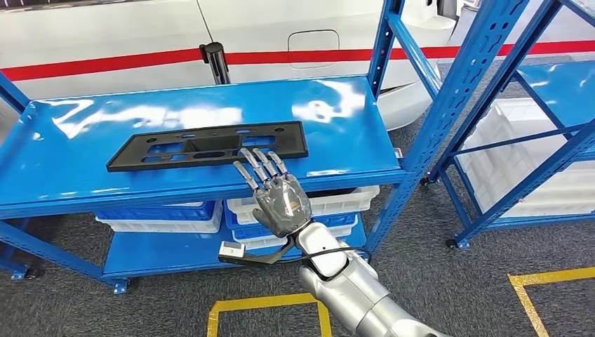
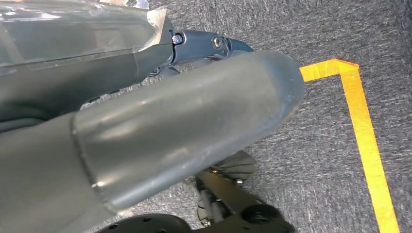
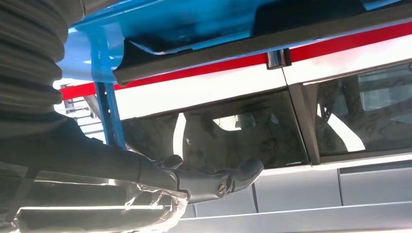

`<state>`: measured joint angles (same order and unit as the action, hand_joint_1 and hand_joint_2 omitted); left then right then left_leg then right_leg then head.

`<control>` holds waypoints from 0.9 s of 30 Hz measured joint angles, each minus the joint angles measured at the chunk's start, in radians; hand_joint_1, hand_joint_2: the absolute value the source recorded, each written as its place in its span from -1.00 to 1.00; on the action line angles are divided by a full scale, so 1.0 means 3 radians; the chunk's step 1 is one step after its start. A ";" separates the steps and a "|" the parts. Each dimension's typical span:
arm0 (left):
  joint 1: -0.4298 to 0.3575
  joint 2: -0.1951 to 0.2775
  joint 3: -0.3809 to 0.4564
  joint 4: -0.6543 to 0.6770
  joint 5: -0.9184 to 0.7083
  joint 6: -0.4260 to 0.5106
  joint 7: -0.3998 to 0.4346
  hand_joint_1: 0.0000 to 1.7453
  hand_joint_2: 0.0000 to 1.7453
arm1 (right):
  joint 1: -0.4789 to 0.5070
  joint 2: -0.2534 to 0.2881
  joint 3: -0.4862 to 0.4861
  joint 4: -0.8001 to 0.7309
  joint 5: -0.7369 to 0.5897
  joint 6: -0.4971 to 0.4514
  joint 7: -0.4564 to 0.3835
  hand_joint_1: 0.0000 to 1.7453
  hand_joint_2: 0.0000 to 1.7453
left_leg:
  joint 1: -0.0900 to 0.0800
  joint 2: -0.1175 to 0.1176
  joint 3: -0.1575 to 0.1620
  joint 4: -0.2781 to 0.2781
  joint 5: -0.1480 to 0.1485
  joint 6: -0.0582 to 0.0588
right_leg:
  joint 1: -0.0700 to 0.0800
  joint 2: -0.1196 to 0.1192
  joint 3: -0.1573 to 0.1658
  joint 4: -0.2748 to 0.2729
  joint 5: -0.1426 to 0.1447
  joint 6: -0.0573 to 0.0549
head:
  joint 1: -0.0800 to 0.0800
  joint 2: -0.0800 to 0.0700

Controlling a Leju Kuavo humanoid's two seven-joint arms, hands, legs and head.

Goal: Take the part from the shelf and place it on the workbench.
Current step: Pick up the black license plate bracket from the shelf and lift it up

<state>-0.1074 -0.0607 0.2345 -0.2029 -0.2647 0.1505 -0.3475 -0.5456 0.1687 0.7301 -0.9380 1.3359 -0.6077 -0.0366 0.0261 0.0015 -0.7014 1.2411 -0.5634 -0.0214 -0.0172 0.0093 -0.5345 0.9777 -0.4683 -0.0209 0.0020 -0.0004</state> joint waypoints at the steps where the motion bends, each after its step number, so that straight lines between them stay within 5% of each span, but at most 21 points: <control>1: 0.0001 0.0000 0.0000 0.0000 0.0000 0.0000 0.0000 -1.00 -1.00 | 0.0001 0.0001 0.0000 0.0000 -0.0002 0.0000 0.0000 -1.00 1.00 | 0.0005 0.0001 0.0039 -0.0186 0.0153 0.0003 | 0.0000 0.0007 0.0042 0.0000 -0.0031 0.0011 | 0.0000 0.0000; 2: 0.0001 0.0001 0.0000 0.0000 0.0000 0.0000 0.0000 -1.00 -1.00 | 0.0000 0.0003 0.0000 0.0000 -0.0003 0.0000 -0.0001 -1.00 1.00 | 0.0009 0.0002 0.0119 -0.0427 0.0326 0.0008 | 0.0000 0.0010 0.0083 -0.0002 -0.0063 0.0023 | -0.0002 0.0000; 4: -0.0002 0.0001 0.0000 0.0005 0.0000 -0.0001 0.0000 -1.00 -1.00 | -0.0006 0.0009 0.0001 0.0002 -0.0007 0.0004 -0.0001 -1.00 1.00 | -0.0005 0.0003 0.0236 -0.0752 0.0483 0.0029 | 0.0008 0.0014 0.0143 -0.0013 -0.0113 0.0054 | -0.0002 0.0000; 9: -0.0002 -0.0001 0.0000 0.0012 0.0000 -0.0003 0.0000 -1.00 -1.00 | -0.0016 0.0016 0.0001 0.0002 -0.0015 0.0010 -0.0003 -1.00 1.00 | -0.0037 -0.0005 0.0357 -0.0842 0.0480 0.0148 | 0.0043 0.0009 0.0156 0.0110 -0.0172 0.0155 | 0.0003 0.0000; 14: -0.0015 0.0001 0.0002 0.0013 -0.0002 -0.0004 -0.0002 -1.00 -1.00 | -0.0010 0.0003 0.0001 0.0002 -0.0023 0.0010 -0.0003 -1.00 1.00 | -0.0046 -0.0020 0.0438 -0.0857 0.0409 0.0218 | 0.0035 0.0001 -0.0473 0.0993 -0.0420 0.0143 | 0.0015 0.0000; 16: -0.0009 0.0000 0.0002 0.0013 -0.0008 -0.0004 -0.0002 -1.00 -1.00 | 0.0004 -0.0001 0.0002 0.0003 -0.0023 0.0010 -0.0003 -1.00 1.00 | -0.0054 -0.0027 0.0488 -0.0857 0.0368 0.0212 | 0.0036 -0.0001 -0.0507 0.0832 -0.0283 0.0173 | 0.0016 0.0000; 18: -0.0008 -0.0004 0.0002 0.0014 -0.0018 -0.0003 -0.0001 -1.00 -1.00 | 0.0006 -0.0001 0.0002 0.0003 -0.0023 0.0010 -0.0003 -1.00 1.00 | -0.0057 -0.0033 0.0558 -0.0856 0.0320 0.0194 | 0.0041 -0.0010 -0.0360 0.0356 -0.0001 0.0195 | 0.0017 0.0000; 20: -0.0014 -0.0005 0.0002 0.0016 -0.0025 -0.0003 -0.0001 -1.00 -1.00 | 0.0003 0.0000 0.0002 0.0005 -0.0023 0.0011 -0.0003 -1.00 1.00 | -0.0063 -0.0036 0.0595 -0.0862 0.0271 0.0158 | 0.0059 -0.0024 -0.0257 0.0079 0.0103 0.0146 | 0.0019 0.0000; 24: -0.0019 -0.0004 0.0002 0.0017 -0.0030 0.0001 -0.0001 -1.00 -1.00 | 0.0002 0.0012 0.0003 0.0006 -0.0022 0.0009 -0.0003 -1.00 1.00 | -0.0053 -0.0023 0.0604 -0.0757 0.0228 0.0087 | 0.0032 -0.0022 -0.0175 0.0025 0.0124 0.0031 | 0.0010 0.0000; 27: -0.0028 -0.0006 0.0001 0.0017 -0.0036 0.0002 -0.0001 -1.00 -1.00 | 0.0002 0.0032 0.0004 0.0004 -0.0039 0.0003 -0.0036 -1.00 1.00 | -0.0034 -0.0016 0.0371 -0.0323 0.0015 0.0034 | 0.0019 -0.0021 -0.0105 0.0017 0.0099 -0.0016 | 0.0001 0.0000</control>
<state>-0.1159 -0.0626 0.2348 -0.1978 -0.2754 0.1510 -0.3479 -0.5450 0.1783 0.7314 -0.9367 1.3242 -0.6069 -0.0473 0.0159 -0.0031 -0.5901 1.1443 -0.5590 -0.0113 -0.0114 0.0029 -0.5660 0.9828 -0.4385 -0.0258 0.0024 -0.0004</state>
